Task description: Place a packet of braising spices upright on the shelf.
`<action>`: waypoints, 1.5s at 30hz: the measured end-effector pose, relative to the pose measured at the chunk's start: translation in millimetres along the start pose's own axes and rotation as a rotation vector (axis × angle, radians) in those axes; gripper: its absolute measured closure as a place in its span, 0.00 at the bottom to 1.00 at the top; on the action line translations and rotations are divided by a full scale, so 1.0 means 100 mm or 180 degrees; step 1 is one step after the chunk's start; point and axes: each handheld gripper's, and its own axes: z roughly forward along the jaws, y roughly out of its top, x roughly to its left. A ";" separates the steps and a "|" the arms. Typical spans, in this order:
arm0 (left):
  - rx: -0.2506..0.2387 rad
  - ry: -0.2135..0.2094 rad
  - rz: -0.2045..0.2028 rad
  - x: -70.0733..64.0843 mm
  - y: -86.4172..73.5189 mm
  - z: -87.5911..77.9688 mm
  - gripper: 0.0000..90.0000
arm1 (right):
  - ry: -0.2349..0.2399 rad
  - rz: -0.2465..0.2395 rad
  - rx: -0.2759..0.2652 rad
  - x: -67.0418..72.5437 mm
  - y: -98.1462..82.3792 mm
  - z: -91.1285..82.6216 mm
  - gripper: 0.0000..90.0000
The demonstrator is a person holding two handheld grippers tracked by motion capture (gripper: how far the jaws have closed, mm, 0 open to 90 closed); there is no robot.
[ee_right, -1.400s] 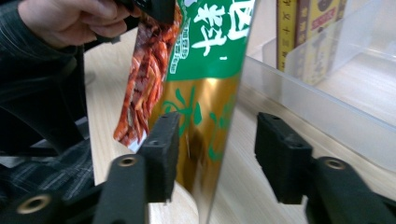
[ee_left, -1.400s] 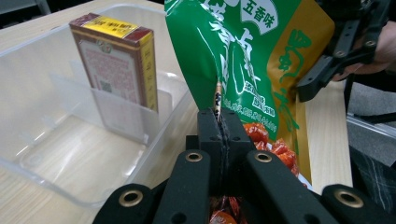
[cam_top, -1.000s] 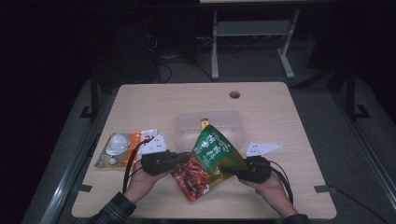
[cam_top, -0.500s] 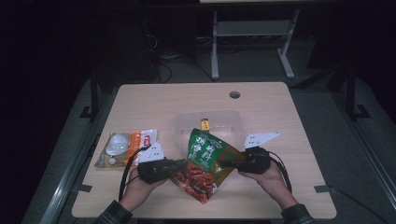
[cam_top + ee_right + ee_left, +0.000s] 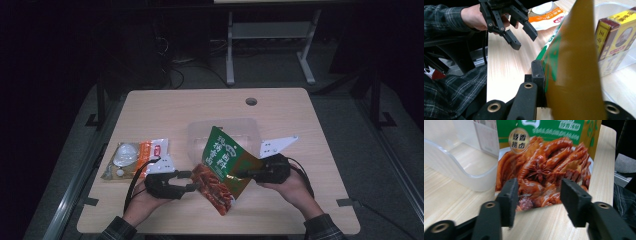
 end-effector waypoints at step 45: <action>0.0120 -0.0085 0.0034 0.14 -0.07 0.03 0.35 | -0.0801 -0.0011 -0.0238 -0.10 0.00 -1.15 1.00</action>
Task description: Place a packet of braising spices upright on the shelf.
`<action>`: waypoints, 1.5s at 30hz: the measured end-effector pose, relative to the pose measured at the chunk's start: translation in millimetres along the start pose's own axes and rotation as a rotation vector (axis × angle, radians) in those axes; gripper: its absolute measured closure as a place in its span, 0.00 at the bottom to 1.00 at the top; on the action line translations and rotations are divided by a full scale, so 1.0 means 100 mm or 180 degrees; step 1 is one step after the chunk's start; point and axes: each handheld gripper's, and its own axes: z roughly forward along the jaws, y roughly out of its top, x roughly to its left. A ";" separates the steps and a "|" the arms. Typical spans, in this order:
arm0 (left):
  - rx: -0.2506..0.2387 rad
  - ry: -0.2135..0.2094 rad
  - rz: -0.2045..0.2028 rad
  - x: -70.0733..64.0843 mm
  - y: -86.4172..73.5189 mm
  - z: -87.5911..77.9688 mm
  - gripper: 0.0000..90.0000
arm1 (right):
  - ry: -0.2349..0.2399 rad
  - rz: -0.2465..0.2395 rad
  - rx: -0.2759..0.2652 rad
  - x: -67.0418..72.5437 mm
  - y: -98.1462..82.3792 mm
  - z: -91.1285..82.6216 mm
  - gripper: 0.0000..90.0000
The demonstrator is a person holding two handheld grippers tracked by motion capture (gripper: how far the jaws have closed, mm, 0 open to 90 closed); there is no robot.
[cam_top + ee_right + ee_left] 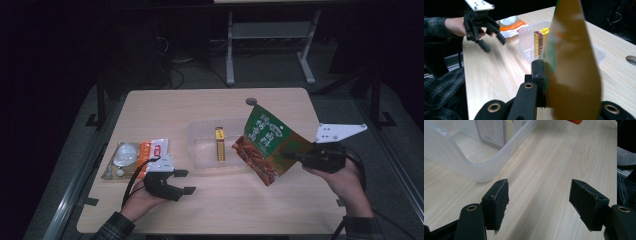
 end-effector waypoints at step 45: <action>0.0179 0.0068 0.0139 -0.05 -0.11 -0.04 0.33 | -0.0288 0.0020 0.0048 -0.68 0.40 0.67 1.00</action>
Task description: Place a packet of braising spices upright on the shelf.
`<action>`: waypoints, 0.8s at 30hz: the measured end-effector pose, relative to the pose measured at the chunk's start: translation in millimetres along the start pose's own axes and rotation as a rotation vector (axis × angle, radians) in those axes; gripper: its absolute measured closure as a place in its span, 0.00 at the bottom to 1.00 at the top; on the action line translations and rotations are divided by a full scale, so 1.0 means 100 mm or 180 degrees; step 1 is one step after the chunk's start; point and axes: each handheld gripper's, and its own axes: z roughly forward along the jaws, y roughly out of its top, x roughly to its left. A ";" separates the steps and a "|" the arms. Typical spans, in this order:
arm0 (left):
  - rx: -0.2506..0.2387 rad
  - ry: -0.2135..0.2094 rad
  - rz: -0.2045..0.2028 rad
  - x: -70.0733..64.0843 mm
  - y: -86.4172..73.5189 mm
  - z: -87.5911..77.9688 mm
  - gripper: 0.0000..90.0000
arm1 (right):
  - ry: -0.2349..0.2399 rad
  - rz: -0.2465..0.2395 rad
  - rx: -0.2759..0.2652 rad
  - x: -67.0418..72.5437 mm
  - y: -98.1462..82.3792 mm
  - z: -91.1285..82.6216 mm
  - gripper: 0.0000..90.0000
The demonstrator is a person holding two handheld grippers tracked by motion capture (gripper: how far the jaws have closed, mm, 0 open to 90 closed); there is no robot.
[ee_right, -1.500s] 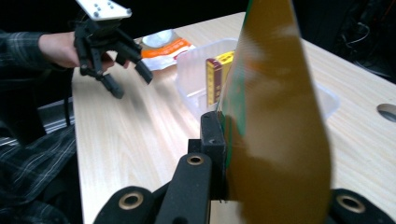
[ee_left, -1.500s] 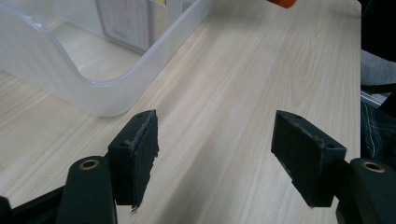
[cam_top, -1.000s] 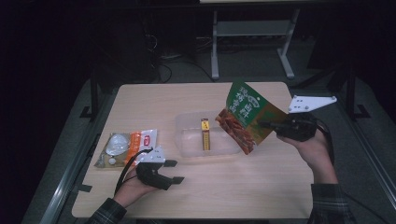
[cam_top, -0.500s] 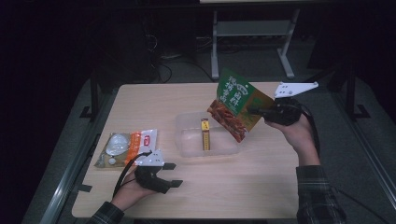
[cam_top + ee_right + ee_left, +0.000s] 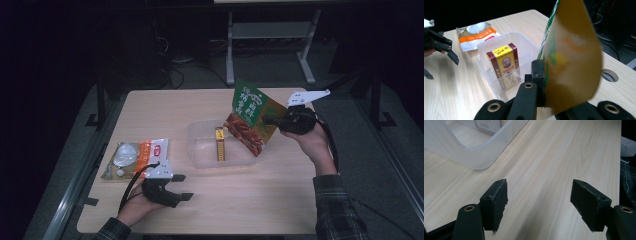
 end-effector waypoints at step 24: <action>0.0072 -0.0003 0.0047 -0.03 -0.02 0.04 0.31 | 0.0020 0.0030 0.0225 0.05 -0.05 0.27 0.99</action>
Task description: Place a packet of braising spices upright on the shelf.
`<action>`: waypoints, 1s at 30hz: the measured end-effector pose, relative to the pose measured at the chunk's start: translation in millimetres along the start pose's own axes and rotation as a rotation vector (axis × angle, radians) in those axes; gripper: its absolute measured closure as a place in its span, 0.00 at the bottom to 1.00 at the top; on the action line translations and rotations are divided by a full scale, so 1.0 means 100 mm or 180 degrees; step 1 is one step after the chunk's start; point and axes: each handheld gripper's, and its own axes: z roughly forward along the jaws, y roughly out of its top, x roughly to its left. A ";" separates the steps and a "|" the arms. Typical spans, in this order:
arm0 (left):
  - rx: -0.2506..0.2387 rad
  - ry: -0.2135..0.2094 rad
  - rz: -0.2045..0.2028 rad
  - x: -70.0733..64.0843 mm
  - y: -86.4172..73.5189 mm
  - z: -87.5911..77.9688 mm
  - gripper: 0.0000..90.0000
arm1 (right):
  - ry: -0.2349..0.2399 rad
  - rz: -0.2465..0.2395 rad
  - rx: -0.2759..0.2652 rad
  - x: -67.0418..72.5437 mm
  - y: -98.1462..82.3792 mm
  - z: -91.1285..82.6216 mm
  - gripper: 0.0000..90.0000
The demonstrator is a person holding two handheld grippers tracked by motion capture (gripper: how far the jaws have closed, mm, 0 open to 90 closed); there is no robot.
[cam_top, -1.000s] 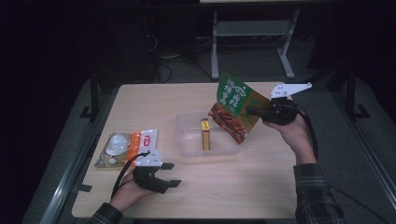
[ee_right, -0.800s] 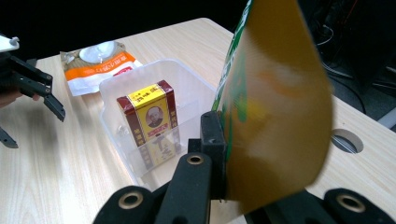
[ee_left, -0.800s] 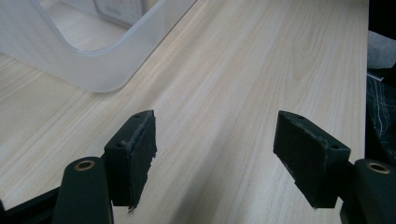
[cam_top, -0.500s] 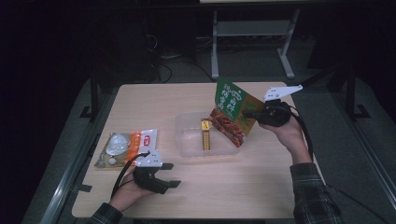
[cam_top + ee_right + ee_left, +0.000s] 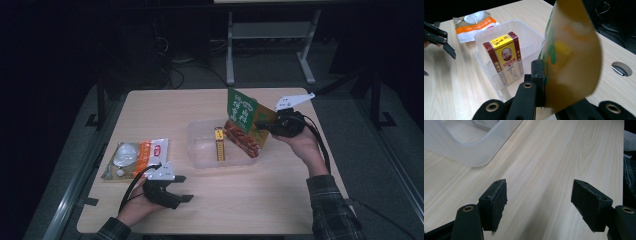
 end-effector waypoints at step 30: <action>0.0114 -0.0018 0.0097 -0.03 0.00 0.01 0.30 | -0.0175 0.0182 0.0112 0.02 -0.15 0.01 0.41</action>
